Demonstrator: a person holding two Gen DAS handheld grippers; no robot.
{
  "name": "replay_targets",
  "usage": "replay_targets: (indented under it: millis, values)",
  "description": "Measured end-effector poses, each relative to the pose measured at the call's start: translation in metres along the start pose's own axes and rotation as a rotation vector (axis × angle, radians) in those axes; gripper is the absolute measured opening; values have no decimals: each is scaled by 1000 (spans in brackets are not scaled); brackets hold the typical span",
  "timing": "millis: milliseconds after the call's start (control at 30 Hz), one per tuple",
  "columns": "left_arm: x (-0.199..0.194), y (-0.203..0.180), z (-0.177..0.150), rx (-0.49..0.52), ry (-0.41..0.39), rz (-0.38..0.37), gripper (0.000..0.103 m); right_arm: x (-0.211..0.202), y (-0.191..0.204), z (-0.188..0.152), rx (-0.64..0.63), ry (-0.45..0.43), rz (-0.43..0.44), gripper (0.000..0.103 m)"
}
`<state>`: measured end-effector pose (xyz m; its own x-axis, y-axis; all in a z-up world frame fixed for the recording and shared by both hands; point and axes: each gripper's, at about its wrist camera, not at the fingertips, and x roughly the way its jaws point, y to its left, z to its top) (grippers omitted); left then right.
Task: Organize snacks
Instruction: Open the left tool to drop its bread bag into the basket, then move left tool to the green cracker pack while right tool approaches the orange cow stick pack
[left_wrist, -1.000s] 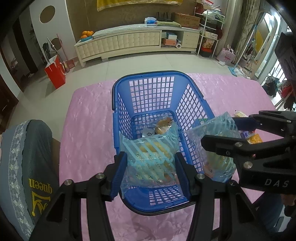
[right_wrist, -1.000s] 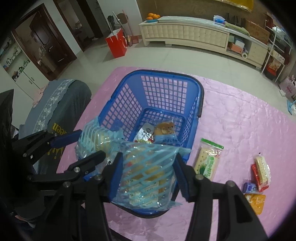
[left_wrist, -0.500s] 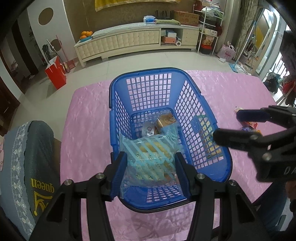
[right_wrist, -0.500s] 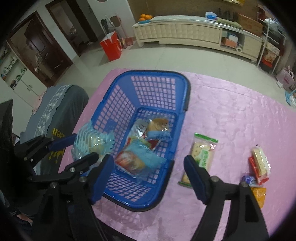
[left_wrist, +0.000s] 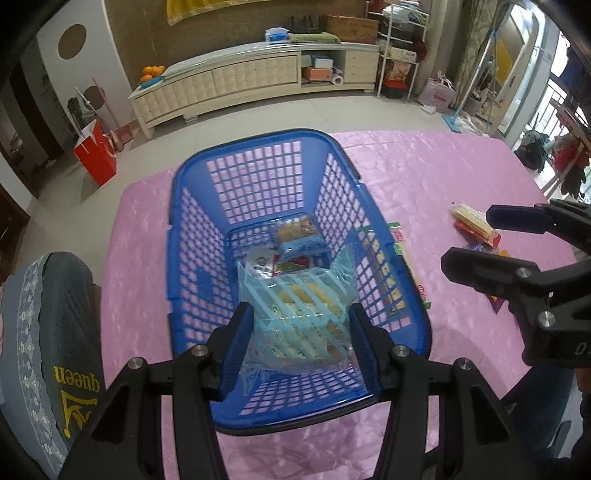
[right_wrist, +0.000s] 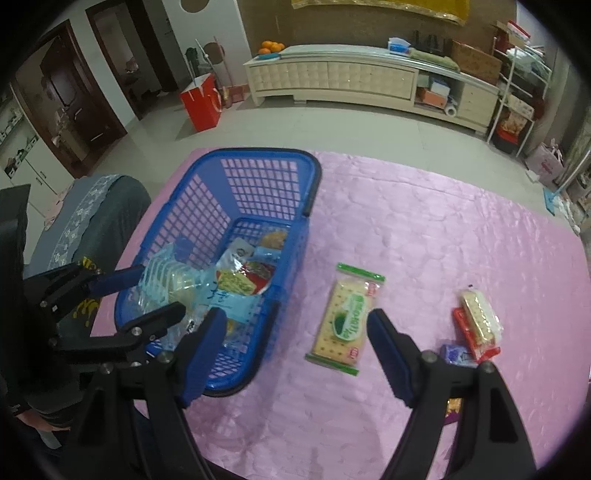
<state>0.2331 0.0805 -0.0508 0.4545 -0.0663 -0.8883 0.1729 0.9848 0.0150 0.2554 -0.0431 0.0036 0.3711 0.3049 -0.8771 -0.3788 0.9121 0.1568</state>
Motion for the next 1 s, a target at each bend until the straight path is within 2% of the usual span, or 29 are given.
replay_targets:
  millis: [333,400,500,767,1000]
  values:
    - [11,-13,5,-8,17,-18,52,-4,-19,-5,20,-8,-13,82]
    - [12,-16,4,1,19,0,56,-4,-22,-7,23,-9,-10,82]
    - [3,-16,4,5,-16,5,70,-4,-23,-8,23,-8,-8,82]
    - [-25,-23,6,9,-76,5,73,-13,-26,-14,32,-19,4,82]
    - [-42,-29,6,-19,-94,-13,73,-30,-34,-20,46,-43,5,82]
